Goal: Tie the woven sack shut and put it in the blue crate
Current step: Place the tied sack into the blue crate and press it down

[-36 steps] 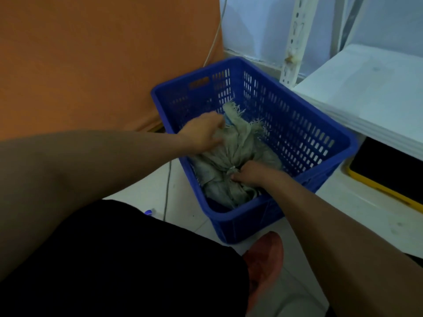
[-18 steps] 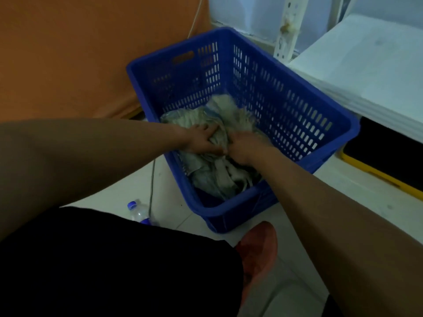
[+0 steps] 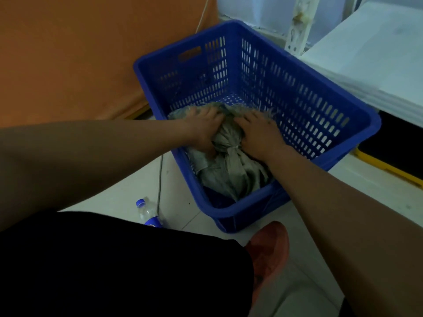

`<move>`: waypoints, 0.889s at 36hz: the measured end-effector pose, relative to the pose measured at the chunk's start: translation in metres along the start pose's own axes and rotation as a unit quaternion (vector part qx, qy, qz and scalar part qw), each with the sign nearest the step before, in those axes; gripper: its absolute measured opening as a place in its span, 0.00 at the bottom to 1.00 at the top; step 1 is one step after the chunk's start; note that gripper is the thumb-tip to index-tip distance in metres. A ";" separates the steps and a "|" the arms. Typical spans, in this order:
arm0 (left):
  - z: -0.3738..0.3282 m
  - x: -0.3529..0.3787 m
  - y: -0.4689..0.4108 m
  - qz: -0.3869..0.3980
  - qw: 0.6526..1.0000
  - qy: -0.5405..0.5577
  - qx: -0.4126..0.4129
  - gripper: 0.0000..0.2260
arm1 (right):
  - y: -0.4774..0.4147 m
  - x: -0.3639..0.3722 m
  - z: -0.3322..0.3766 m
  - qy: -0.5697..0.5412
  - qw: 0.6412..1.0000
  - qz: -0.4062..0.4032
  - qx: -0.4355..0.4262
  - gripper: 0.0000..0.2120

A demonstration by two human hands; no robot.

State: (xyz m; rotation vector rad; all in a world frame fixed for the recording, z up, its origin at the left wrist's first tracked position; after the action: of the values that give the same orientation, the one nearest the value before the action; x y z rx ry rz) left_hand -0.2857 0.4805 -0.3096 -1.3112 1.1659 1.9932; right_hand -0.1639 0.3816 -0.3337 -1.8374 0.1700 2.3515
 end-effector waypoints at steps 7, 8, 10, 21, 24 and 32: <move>-0.008 0.011 -0.003 -0.110 0.991 -0.025 0.069 0.58 | 0.004 -0.043 0.006 0.010 0.969 -0.249 0.007 0.17; -0.008 0.011 -0.003 -0.115 0.991 -0.023 0.071 0.57 | 0.005 -0.048 0.008 -0.009 0.963 -0.270 -0.012 0.14; -0.008 0.014 -0.005 -0.099 0.992 -0.014 0.077 0.55 | -0.004 -0.034 0.005 -0.065 0.980 -0.185 -0.031 0.12; -0.010 0.039 -0.007 0.066 0.994 -0.012 0.087 0.49 | -0.009 0.028 -0.019 -0.259 0.935 0.198 0.137 0.38; -0.009 0.039 -0.001 0.134 0.988 0.057 0.040 0.47 | -0.006 0.026 -0.015 -0.262 0.926 0.223 0.153 0.49; -0.010 0.000 0.007 0.035 0.901 0.432 -0.041 0.15 | 0.001 0.017 -0.016 -0.117 0.956 0.209 0.167 0.46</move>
State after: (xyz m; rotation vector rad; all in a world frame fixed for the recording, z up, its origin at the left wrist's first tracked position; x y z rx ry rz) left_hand -0.2865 0.4685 -0.3083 -2.3455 1.5032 1.5038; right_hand -0.1526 0.3789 -0.3541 -1.4586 0.9457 2.5734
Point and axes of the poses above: each hand's wrist, its own y-axis away from the middle knuckle, its own x-axis out of the palm, z = x × y, the point moved 5 cm from there along -y, towards the middle knuckle, and after that the axes turned 1 degree about y, right-handed, at the moved point
